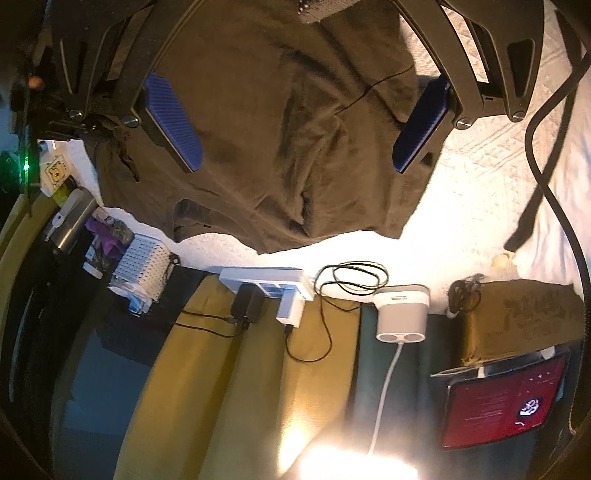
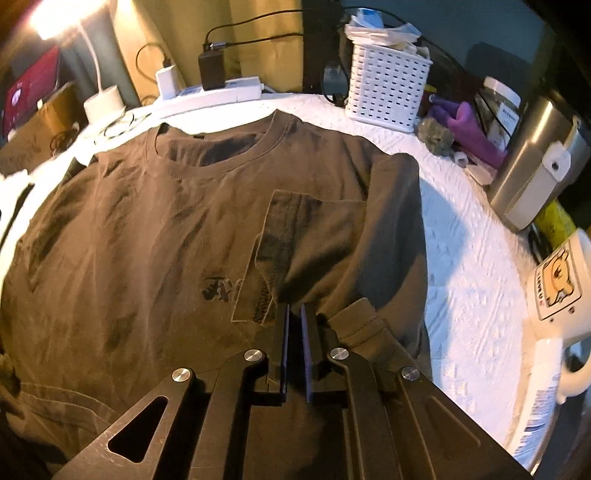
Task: Fold small clothes
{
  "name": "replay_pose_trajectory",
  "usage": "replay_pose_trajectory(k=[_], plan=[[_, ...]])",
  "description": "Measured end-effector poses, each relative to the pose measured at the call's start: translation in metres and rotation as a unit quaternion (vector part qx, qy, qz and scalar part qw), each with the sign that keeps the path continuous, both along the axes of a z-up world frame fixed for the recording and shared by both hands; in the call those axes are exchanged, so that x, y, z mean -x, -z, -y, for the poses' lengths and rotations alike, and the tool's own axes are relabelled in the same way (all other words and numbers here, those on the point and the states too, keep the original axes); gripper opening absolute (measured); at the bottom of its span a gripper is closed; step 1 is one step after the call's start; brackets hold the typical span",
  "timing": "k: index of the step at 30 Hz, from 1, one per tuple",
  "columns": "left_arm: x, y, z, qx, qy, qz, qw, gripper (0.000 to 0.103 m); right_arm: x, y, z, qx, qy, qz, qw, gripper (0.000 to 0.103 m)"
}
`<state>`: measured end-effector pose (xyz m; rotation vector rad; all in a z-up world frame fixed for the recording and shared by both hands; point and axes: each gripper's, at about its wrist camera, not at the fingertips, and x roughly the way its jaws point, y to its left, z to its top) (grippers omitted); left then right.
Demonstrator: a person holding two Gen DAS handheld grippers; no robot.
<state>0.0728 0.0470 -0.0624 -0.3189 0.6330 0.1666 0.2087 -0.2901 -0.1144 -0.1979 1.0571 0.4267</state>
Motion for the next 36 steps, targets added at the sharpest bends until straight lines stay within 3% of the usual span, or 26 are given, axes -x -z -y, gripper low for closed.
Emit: replay_pose_trajectory(k=[3, 5, 7, 8, 9, 10, 11, 13, 17, 23, 27, 29, 33, 36], plan=[[0.003, -0.001, 0.0, -0.013, 0.001, 0.002, 0.9999, 0.102, -0.003, 0.001, 0.007, -0.04, 0.021, -0.015, 0.999, 0.008], [0.005, 0.0, 0.0, -0.017, 0.006, 0.002, 0.9998, 0.102, -0.003, 0.0, 0.004, -0.034, 0.024, -0.017, 0.999, 0.008], [0.005, 0.002, -0.001, -0.015, 0.01, -0.002, 0.9998, 0.102, 0.0, -0.001, -0.006, -0.025, 0.014, -0.014, 1.0, 0.019], [0.005, 0.002, -0.001, -0.014, 0.013, -0.003, 0.9998, 0.102, 0.002, 0.0, -0.011, -0.039, -0.001, -0.021, 0.999, 0.045], [0.005, 0.003, 0.0, -0.015, 0.014, -0.004, 0.9998, 0.102, 0.003, 0.001, -0.015, -0.054, -0.015, -0.031, 0.998, 0.081], [0.006, 0.003, 0.0, -0.016, 0.015, -0.003, 0.9998, 0.102, 0.006, 0.003, -0.024, -0.062, -0.031, -0.041, 0.997, 0.094], [0.006, 0.003, 0.0, -0.017, 0.016, -0.002, 0.9997, 0.102, 0.01, 0.005, -0.032, -0.044, -0.037, -0.034, 0.998, 0.1], [0.008, 0.002, -0.001, -0.021, 0.016, 0.001, 0.9996, 0.102, 0.012, 0.006, -0.04, -0.019, -0.042, -0.027, 0.999, 0.1], [0.013, 0.003, -0.006, -0.019, 0.016, 0.001, 0.9997, 0.102, 0.001, -0.011, -0.036, -0.042, -0.024, -0.027, 0.998, 0.1], [0.011, 0.007, -0.007, -0.014, 0.023, -0.002, 0.9996, 0.102, -0.021, -0.026, -0.038, -0.03, -0.025, 0.021, 0.999, 0.099], [0.009, 0.01, -0.007, -0.014, 0.023, -0.007, 0.9996, 0.102, -0.039, -0.017, -0.05, -0.019, -0.04, 0.017, 0.999, 0.061], [0.007, 0.011, -0.009, -0.01, 0.022, -0.01, 0.9997, 0.102, -0.047, -0.008, -0.053, -0.009, -0.04, 0.011, 0.999, 0.055], [0.006, 0.015, -0.012, -0.009, 0.018, -0.017, 0.9996, 0.102, -0.056, 0.002, -0.054, 0.002, -0.033, 0.015, 0.999, 0.028], [0.003, 0.018, -0.013, -0.008, 0.019, -0.023, 0.9995, 0.102, -0.059, 0.002, -0.051, 0.001, -0.036, 0.018, 0.999, 0.017]])
